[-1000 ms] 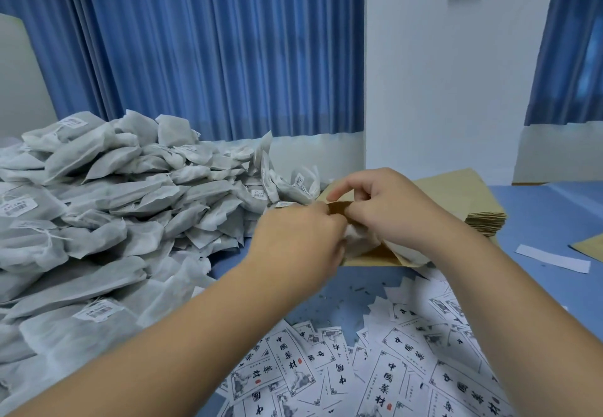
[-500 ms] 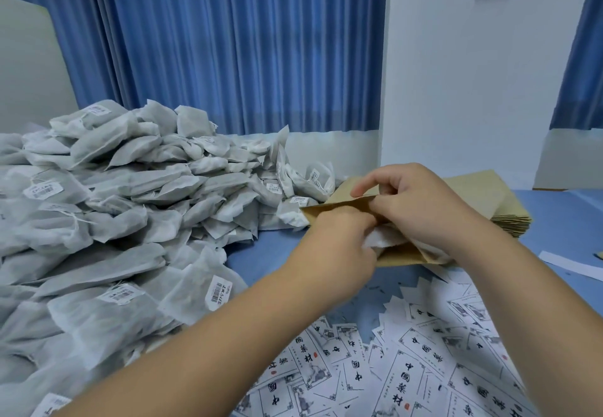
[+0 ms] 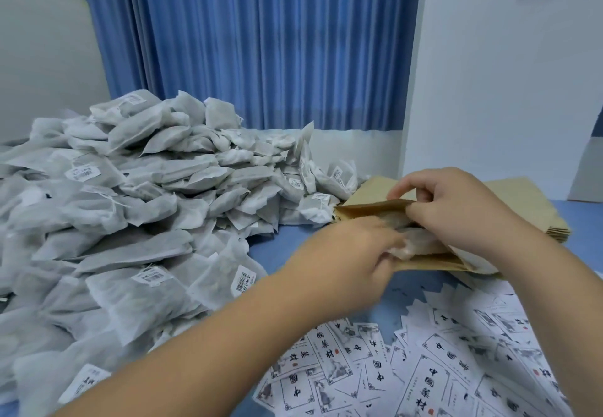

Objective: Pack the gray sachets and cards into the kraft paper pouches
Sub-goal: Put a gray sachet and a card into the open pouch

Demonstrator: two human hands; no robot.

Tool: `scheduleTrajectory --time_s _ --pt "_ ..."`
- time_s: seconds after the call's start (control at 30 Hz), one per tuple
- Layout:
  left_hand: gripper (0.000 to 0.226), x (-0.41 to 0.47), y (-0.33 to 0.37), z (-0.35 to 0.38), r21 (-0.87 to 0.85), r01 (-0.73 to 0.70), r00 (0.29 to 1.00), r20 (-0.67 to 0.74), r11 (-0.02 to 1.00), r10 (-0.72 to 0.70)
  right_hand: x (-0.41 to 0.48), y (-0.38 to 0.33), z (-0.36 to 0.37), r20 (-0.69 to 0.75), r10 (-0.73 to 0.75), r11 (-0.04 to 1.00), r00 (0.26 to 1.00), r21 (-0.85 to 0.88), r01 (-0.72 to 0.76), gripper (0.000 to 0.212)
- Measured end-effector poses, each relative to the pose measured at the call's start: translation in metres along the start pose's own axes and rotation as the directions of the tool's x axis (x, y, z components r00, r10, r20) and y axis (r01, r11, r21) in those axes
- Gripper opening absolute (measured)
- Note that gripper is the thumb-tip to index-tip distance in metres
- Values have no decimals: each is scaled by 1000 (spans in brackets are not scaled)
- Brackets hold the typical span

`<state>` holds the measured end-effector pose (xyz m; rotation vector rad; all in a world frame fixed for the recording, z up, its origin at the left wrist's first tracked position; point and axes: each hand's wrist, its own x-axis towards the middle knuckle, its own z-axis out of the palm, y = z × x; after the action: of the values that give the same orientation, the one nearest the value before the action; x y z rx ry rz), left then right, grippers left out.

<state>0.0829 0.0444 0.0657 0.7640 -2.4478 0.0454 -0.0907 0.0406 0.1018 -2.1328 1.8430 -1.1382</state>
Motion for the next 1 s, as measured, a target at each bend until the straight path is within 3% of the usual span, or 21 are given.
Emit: scheduleTrajectory --time_s 0.03,0.1,0.13,0.2,0.23,0.27,0.43,0.53,0.6,0.67,0.8,0.87,0.97,1.0 --pt "28 -10 -9 -5 93 28 999 26 995 -30 0 1 2 15 10 1000 1000 -8 -10 37" --pt "37 -27 -30 -17 349 64 967 210 935 -144 -1 1 6 36 18 1000 999 -21 -17 32" --pt "45 -35 -43 -22 462 67 912 331 885 -242 -1 1 7 44 20 999 999 -28 -19 30" --pt "62 -46 -65 -31 583 135 711 506 801 -488 -2 -1 11 61 26 999 998 -44 -24 26" --pt "67 -50 -75 -35 613 175 623 537 771 -569 -3 -2 12 70 27 998 997 -52 -23 25" --pt "67 -53 -83 -37 623 198 587 543 757 -600 -4 -3 13 78 24 998 997 -59 -20 23" --pt "36 -52 -102 -41 523 251 691 492 814 -530 -5 -5 15 74 11 996 997 -83 -5 22" --pt "18 -45 -107 -50 445 326 797 344 834 -496 -5 -3 14 63 16 997 998 -76 -11 22" --pt "21 -42 -109 -56 479 332 841 240 813 -485 -5 -2 15 67 13 997 998 -77 -8 22" --pt "26 -40 -108 -60 492 288 847 270 821 -458 -5 -2 18 73 -2 996 997 -85 8 23" --pt "27 -48 -92 -53 455 144 793 479 879 -377 -6 -7 19 89 -22 993 996 -110 32 19" --pt "26 -54 -85 -43 549 119 794 447 827 -411 -7 -8 18 91 -26 994 995 -105 35 20" --pt "7 -62 -72 -27 619 199 763 388 759 -517 -7 -9 18 92 -35 993 995 -109 45 23" --pt "11 -64 -68 -21 619 235 742 384 749 -549 -7 -9 18 92 -36 992 995 -114 46 24"
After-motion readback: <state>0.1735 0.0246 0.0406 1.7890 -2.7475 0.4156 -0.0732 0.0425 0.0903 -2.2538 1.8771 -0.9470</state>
